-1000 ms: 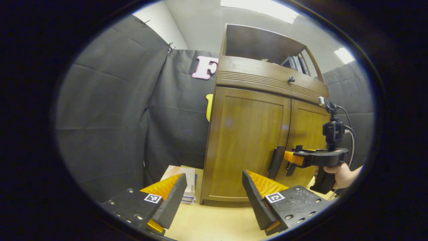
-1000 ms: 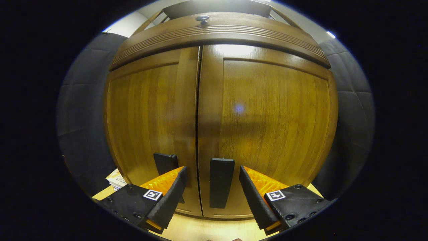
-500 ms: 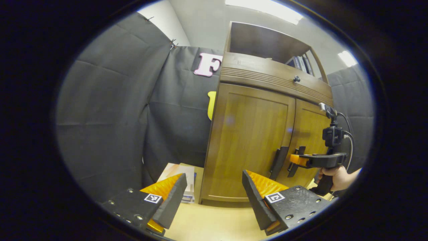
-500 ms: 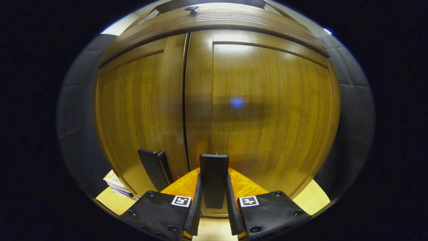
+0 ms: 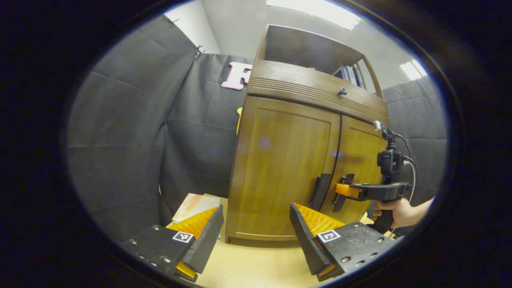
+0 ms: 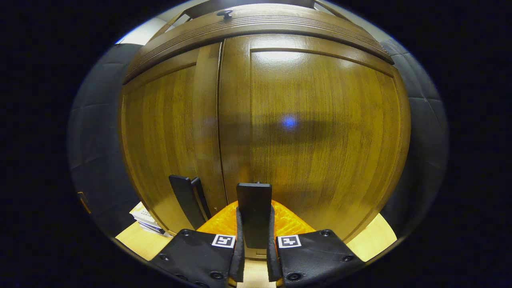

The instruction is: Open the right door of the double-door shoe cabinet with the right hand, and open the left door with the left hand.

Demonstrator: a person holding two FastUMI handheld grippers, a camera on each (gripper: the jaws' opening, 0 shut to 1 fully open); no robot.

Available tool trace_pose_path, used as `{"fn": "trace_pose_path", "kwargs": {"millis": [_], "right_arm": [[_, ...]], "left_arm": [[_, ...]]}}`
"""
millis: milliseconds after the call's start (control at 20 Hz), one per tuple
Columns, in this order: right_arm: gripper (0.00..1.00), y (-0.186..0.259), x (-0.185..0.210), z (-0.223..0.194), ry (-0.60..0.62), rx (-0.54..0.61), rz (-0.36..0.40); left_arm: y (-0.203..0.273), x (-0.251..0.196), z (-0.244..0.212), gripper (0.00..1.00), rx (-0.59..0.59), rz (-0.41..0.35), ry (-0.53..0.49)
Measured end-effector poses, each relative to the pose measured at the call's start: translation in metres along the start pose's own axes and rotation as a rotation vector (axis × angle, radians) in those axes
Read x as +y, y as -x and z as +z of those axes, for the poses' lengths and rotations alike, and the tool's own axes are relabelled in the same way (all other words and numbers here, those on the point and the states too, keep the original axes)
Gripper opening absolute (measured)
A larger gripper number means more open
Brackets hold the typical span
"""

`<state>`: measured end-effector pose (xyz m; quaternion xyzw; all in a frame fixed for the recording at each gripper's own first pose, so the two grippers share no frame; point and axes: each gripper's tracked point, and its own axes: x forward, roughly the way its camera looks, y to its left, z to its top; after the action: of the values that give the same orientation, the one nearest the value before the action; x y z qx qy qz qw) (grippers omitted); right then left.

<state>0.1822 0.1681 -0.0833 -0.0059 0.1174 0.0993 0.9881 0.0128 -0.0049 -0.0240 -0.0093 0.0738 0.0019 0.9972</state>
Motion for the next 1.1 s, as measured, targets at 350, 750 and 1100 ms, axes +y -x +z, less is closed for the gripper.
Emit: {"fn": "trace_pose_path", "kwargs": {"millis": [350, 750, 1100], "right_arm": [[0.24, 0.019, 0.002, 0.005, -0.001, -0.015, 0.043], [0.24, 0.041, -0.005, 0.018, -0.005, -0.010, 0.055], [0.25, 0.058, -0.015, 0.015, 0.003, -0.023, 0.038]], "left_arm": [[-0.002, -0.003, 0.000, 0.95, 0.009, -0.029, -0.006], [-0.007, -0.005, 0.001, 0.95, 0.012, -0.045, -0.010], [-0.019, -0.003, 0.004, 0.96, 0.014, -0.066, -0.020]]}}
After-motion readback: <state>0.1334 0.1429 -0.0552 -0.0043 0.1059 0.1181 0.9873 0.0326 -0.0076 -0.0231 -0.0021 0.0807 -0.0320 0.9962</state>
